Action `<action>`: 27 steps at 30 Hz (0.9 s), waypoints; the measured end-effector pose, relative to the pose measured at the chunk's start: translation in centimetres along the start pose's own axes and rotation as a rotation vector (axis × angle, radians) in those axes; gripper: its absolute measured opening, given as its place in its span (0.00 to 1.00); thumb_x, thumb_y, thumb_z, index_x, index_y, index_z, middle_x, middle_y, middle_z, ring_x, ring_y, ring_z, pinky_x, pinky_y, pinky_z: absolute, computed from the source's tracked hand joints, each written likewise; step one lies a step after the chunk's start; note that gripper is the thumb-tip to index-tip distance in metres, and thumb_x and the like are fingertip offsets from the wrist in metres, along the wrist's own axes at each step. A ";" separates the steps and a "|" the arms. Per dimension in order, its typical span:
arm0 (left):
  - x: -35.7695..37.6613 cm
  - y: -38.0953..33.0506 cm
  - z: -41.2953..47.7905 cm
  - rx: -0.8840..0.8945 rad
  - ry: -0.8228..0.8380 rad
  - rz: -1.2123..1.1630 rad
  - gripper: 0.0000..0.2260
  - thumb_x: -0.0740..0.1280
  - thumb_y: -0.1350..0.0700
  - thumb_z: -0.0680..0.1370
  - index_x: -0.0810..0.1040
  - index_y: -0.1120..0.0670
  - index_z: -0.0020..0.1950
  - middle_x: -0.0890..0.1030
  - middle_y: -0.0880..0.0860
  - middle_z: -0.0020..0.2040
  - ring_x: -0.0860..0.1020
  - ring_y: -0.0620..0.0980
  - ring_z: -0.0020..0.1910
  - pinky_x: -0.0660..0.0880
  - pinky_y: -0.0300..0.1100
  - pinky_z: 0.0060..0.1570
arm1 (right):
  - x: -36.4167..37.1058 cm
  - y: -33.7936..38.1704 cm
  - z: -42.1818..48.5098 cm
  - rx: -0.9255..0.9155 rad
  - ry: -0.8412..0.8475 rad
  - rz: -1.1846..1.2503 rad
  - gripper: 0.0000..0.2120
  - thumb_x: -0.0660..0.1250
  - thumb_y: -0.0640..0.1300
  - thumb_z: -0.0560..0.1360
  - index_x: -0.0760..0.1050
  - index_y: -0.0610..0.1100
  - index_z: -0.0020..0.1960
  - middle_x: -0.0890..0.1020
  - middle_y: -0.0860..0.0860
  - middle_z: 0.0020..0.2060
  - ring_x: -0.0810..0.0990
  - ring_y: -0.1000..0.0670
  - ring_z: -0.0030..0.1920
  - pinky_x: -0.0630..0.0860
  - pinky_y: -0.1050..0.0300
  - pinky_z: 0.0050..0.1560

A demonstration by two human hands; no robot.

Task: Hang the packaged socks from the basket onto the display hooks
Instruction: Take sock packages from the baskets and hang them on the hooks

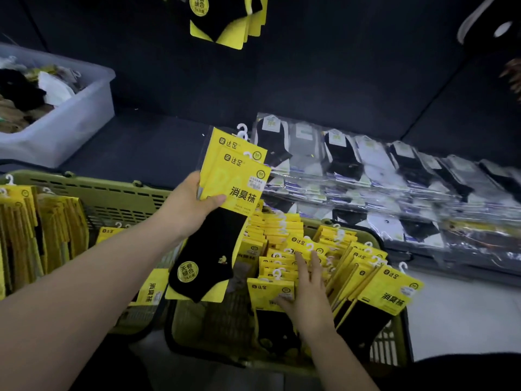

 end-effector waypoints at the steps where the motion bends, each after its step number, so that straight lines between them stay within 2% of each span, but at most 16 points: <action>1: 0.2 0.1 0.0 0.002 0.010 0.014 0.11 0.67 0.58 0.78 0.71 0.42 0.49 0.79 0.39 0.48 0.77 0.38 0.49 0.72 0.34 0.44 | 0.0 0.0 -0.2 0.005 -0.044 0.018 0.46 0.72 0.53 0.72 0.43 0.55 0.77 0.35 0.53 0.75 0.52 0.45 0.77 0.70 0.58 0.65; 3: 0.2 0.0 -0.2 -0.001 0.020 0.060 0.10 0.66 0.58 0.78 0.70 0.43 0.50 0.78 0.37 0.46 0.76 0.36 0.47 0.70 0.33 0.42 | -0.2 0.0 -0.9 0.002 -0.123 0.008 0.43 0.72 0.53 0.71 0.49 0.53 0.76 0.40 0.51 0.75 0.54 0.45 0.76 0.71 0.59 0.62; 6: 0.0 0.0 -0.2 -0.004 0.024 0.120 0.11 0.66 0.57 0.78 0.70 0.45 0.56 0.78 0.37 0.47 0.76 0.38 0.48 0.70 0.35 0.42 | -0.6 0.7 -1.3 -0.059 -0.198 -0.051 0.38 0.74 0.55 0.68 0.61 0.49 0.73 0.56 0.46 0.72 0.60 0.44 0.72 0.67 0.53 0.67; 8: 0.0 0.1 -0.2 -0.006 0.032 0.147 0.11 0.66 0.57 0.78 0.69 0.46 0.57 0.78 0.38 0.47 0.77 0.41 0.49 0.71 0.36 0.44 | -0.6 1.0 -1.1 -0.101 -0.192 -0.070 0.38 0.75 0.57 0.67 0.63 0.48 0.70 0.64 0.48 0.68 0.62 0.46 0.70 0.62 0.54 0.70; 10: 0.1 0.0 -0.2 -0.006 0.038 0.165 0.11 0.66 0.57 0.78 0.69 0.46 0.58 0.77 0.39 0.47 0.77 0.43 0.49 0.71 0.38 0.45 | -0.3 0.8 -0.7 -0.085 -0.152 -0.038 0.38 0.75 0.58 0.65 0.62 0.51 0.68 0.68 0.53 0.64 0.63 0.49 0.68 0.61 0.55 0.70; 12: 0.2 -0.1 -0.2 0.001 0.039 0.171 0.12 0.66 0.57 0.78 0.70 0.46 0.59 0.77 0.38 0.47 0.77 0.42 0.48 0.71 0.38 0.45 | 0.5 -0.2 -0.7 0.013 -0.070 0.150 0.38 0.79 0.54 0.62 0.59 0.56 0.64 0.72 0.56 0.58 0.71 0.52 0.61 0.70 0.57 0.61; 14: 0.2 -0.3 -0.3 0.015 0.044 0.152 0.11 0.66 0.57 0.78 0.70 0.45 0.57 0.77 0.36 0.46 0.76 0.36 0.46 0.70 0.33 0.41 | 2.1 -1.5 -0.9 0.138 0.043 0.484 0.41 0.81 0.45 0.60 0.56 0.59 0.59 0.76 0.58 0.51 0.80 0.56 0.49 0.78 0.59 0.48; 16: 0.1 -0.4 -0.4 0.021 0.047 0.108 0.11 0.66 0.57 0.78 0.70 0.43 0.55 0.78 0.36 0.47 0.76 0.35 0.46 0.70 0.32 0.40 | 3.4 -2.3 -1.0 0.182 0.094 0.655 0.38 0.81 0.41 0.60 0.62 0.57 0.59 0.80 0.56 0.49 0.81 0.57 0.47 0.80 0.59 0.48; 18: -0.1 -0.4 -0.4 0.023 0.037 0.085 0.11 0.66 0.58 0.78 0.70 0.41 0.52 0.79 0.37 0.47 0.77 0.36 0.47 0.72 0.34 0.41 | 3.9 -2.2 -1.2 0.178 0.154 0.722 0.32 0.81 0.40 0.60 0.69 0.55 0.56 0.82 0.56 0.48 0.82 0.59 0.48 0.78 0.65 0.46; 21: -0.5 -0.3 -0.4 0.018 0.014 0.090 0.10 0.65 0.57 0.79 0.71 0.42 0.54 0.80 0.39 0.49 0.79 0.41 0.49 0.75 0.39 0.45 | 3.3 -1.2 -1.5 0.176 0.244 0.866 0.35 0.81 0.39 0.60 0.70 0.50 0.62 0.84 0.57 0.48 0.82 0.62 0.46 0.77 0.69 0.42; 24: -1.0 -0.1 -0.2 -0.003 -0.013 0.062 0.08 0.64 0.56 0.80 0.71 0.43 0.54 0.81 0.44 0.52 0.79 0.48 0.53 0.76 0.50 0.56 | -0.9 0.1 -0.9 0.242 0.189 0.964 0.35 0.81 0.47 0.59 0.67 0.59 0.60 0.77 0.63 0.51 0.78 0.63 0.42 0.77 0.65 0.43; 25: -1.2 -0.2 -0.2 -0.005 -0.023 0.045 0.08 0.63 0.56 0.80 0.71 0.42 0.52 0.81 0.45 0.52 0.79 0.48 0.54 0.75 0.51 0.58 | -2.7 0.6 -0.2 0.229 0.130 1.046 0.30 0.80 0.47 0.58 0.69 0.57 0.54 0.78 0.61 0.50 0.77 0.62 0.41 0.76 0.62 0.43; 27: -1.3 -0.4 -0.2 -0.006 -0.025 0.006 0.07 0.63 0.56 0.80 0.72 0.42 0.51 0.81 0.45 0.52 0.79 0.47 0.54 0.74 0.51 0.59 | -6.7 2.9 1.5 0.136 0.057 1.307 0.30 0.79 0.42 0.55 0.73 0.48 0.55 0.83 0.49 0.50 0.82 0.54 0.43 0.78 0.55 0.41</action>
Point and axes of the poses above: each hand's wrist, its own z-axis towards the middle knuckle, its own x-axis out of the palm, y = z × x, the point moved 10 cm from there along z, towards the middle knuckle
